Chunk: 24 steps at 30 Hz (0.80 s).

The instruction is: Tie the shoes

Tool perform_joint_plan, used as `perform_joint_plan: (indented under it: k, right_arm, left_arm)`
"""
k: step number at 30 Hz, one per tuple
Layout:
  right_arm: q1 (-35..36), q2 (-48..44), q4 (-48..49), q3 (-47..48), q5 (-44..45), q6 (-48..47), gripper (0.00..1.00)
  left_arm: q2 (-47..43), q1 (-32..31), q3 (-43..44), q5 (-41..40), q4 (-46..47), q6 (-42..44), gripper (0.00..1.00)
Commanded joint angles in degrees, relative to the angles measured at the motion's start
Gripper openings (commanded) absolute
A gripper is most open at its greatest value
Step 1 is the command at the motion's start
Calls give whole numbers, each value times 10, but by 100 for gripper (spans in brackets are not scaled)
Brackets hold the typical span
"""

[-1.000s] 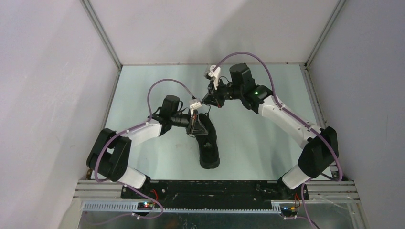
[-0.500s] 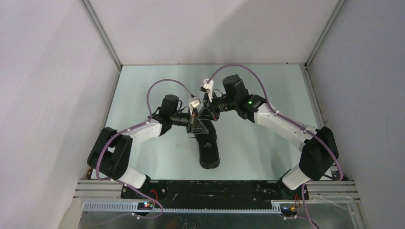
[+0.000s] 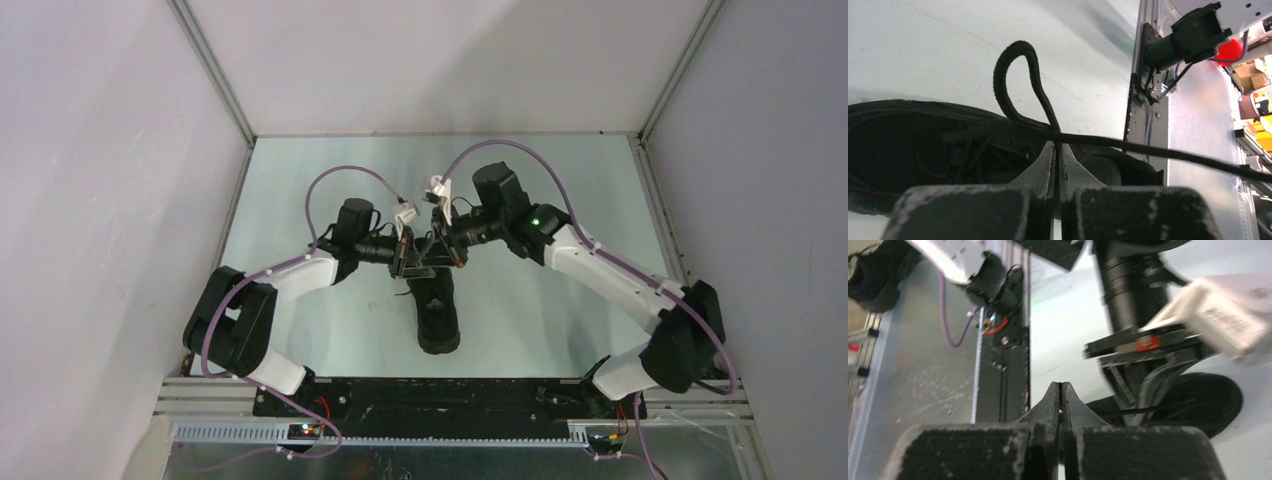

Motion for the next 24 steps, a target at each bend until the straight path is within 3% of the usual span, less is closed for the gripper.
perform_joint_plan:
  k: [1,7,24]
  right_arm:
    - [14,-82,-131,-12,-54,-97,0]
    - [21,-135,-233,-34,-56,-195,0]
    - [38,-198,-343,-92,-29,-348,0]
  left_arm:
    - [-20,10,-3,-35,-8,13,0]
    - [-37,12,-4,-52,-33,35,0]
    - [-45,13,2,-92,-70,63,0]
